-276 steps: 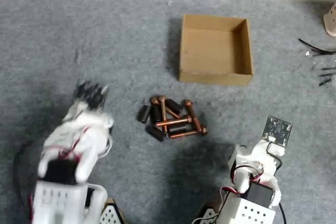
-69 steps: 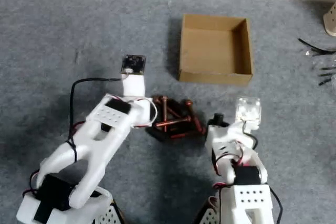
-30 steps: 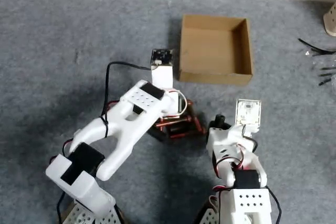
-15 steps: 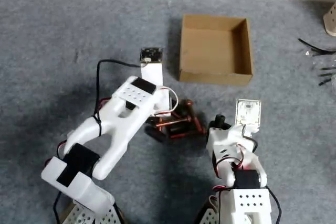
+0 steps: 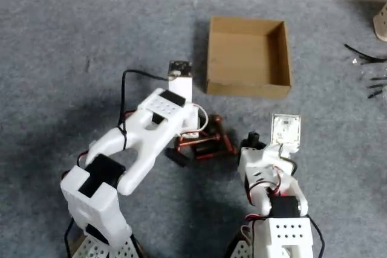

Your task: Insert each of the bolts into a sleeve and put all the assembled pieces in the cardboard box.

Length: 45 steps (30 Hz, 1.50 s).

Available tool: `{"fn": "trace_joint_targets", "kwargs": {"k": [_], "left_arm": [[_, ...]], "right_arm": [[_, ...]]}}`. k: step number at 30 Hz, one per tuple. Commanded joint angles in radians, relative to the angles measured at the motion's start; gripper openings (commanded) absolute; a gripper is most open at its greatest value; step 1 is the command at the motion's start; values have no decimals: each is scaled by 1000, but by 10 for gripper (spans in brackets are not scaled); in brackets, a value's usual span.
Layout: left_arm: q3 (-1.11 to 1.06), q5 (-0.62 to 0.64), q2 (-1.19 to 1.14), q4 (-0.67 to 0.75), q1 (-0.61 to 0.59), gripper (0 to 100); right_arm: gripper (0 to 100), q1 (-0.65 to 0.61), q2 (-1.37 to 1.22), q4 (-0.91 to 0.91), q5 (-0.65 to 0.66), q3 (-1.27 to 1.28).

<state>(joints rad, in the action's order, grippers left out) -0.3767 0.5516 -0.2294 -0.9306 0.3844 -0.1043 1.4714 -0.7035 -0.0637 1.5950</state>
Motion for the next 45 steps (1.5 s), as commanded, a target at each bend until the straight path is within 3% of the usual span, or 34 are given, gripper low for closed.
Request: {"fn": "trace_joint_targets", "kwargs": {"k": [1, 14, 25, 29, 37, 42, 45], "left_arm": [[35, -8, 12, 14, -10, 106], [124, -158, 2, 28, 8, 104], [113, -163, -1, 63, 2, 104], [108, -163, -1, 61, 2, 0], [68, -158, 18, 61, 2, 5], [-31, -155, 185, 69, 2, 5], [-191, -157, 366, 170, 2, 5]], "right_arm": [[5, 13, 13, 28, 11, -7], [5, 13, 13, 28, 11, -7], [5, 13, 13, 28, 11, -7], [5, 13, 13, 28, 11, -7], [5, 13, 13, 28, 12, -7], [5, -2, 13, 79, 9, 8], [5, -48, 13, 147, 12, 54]]}}
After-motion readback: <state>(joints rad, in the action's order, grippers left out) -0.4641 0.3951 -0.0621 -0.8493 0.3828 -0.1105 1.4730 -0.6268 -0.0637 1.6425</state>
